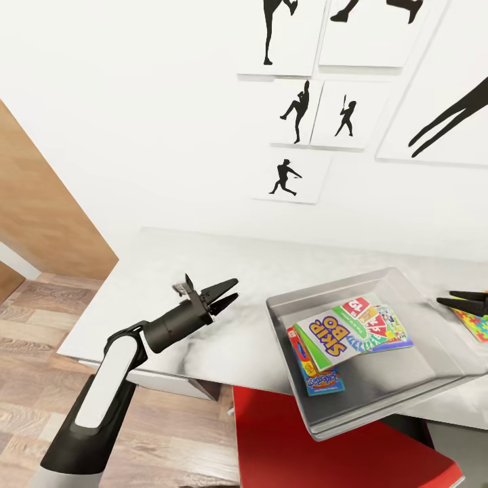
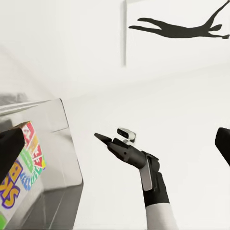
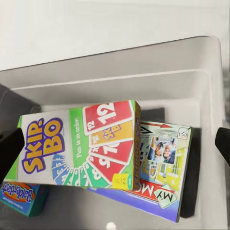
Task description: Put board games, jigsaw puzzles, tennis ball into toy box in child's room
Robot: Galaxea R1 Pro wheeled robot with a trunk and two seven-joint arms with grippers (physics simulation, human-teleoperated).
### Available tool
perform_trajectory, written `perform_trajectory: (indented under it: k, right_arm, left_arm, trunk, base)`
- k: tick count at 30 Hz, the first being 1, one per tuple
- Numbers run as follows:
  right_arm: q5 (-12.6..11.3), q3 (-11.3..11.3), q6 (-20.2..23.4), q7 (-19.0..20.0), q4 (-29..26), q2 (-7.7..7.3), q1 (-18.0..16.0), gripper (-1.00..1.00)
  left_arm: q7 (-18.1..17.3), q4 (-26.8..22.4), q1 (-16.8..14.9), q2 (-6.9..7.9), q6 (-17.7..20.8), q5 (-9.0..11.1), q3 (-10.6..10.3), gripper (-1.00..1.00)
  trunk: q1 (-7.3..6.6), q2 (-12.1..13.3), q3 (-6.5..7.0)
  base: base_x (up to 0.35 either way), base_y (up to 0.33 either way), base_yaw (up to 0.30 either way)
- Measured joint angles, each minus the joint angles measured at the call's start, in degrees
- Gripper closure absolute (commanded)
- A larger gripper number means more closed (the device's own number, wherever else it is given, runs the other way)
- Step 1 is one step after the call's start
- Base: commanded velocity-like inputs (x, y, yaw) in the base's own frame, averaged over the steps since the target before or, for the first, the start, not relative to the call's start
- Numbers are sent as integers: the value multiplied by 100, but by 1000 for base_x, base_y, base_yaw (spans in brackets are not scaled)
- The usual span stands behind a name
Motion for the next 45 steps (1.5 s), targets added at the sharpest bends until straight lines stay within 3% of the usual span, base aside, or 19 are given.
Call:
perform_trajectory:
  k: [2,4,7,10,13,15,25,34,45]
  right_arm:
    - [-1,-324,-1,-12,-289,64,254,-100]
    - [-1,-469,-1,-16,-424,113,354,-100]
    - [1,-604,-2,-20,-561,176,439,-100]
    - [15,-924,4,-29,-952,382,604,-100]
    - [22,-1022,8,-32,-1074,449,651,-100]
    - [30,-1204,17,-39,-1272,557,747,-100]
    - [55,-1658,65,-50,-1684,732,934,-100]
    - [75,-1804,83,-95,-1926,844,1039,-100]
    - [106,-2154,99,-162,-2139,984,1135,-100]
  left_arm:
    - [-79,0,20,182,-9,-2,-8,-100]
    - [-155,0,28,268,-15,-2,-12,-100]
    - [-256,0,37,340,-28,-4,-17,-100]
    - [-518,0,53,480,-62,-13,-24,-100]
    - [-571,0,56,512,-71,-15,-25,-100]
    - [-625,0,61,553,-78,-18,-27,-100]
    - [-683,0,68,601,-88,-21,-30,-100]
    - [-697,0,66,602,-91,-21,-31,-100]
    - [-689,0,57,601,-92,-21,-31,-100]
  trunk:
    - [0,0,0]
    - [0,0,0]
    - [0,0,0]
    - [0,0,0]
    - [1,-1,0]
    - [2,-1,0]
    - [1,-1,4]
    - [0,0,52]
    - [0,0,143]
  base:
    - [0,0,0]
    - [0,0,0]
    - [0,0,0]
    - [-23,0,0]
    - [-87,0,0]
    - [-163,0,0]
    - [-144,8,-3]
    - [-38,3,-24]
    - [-9,1,-7]
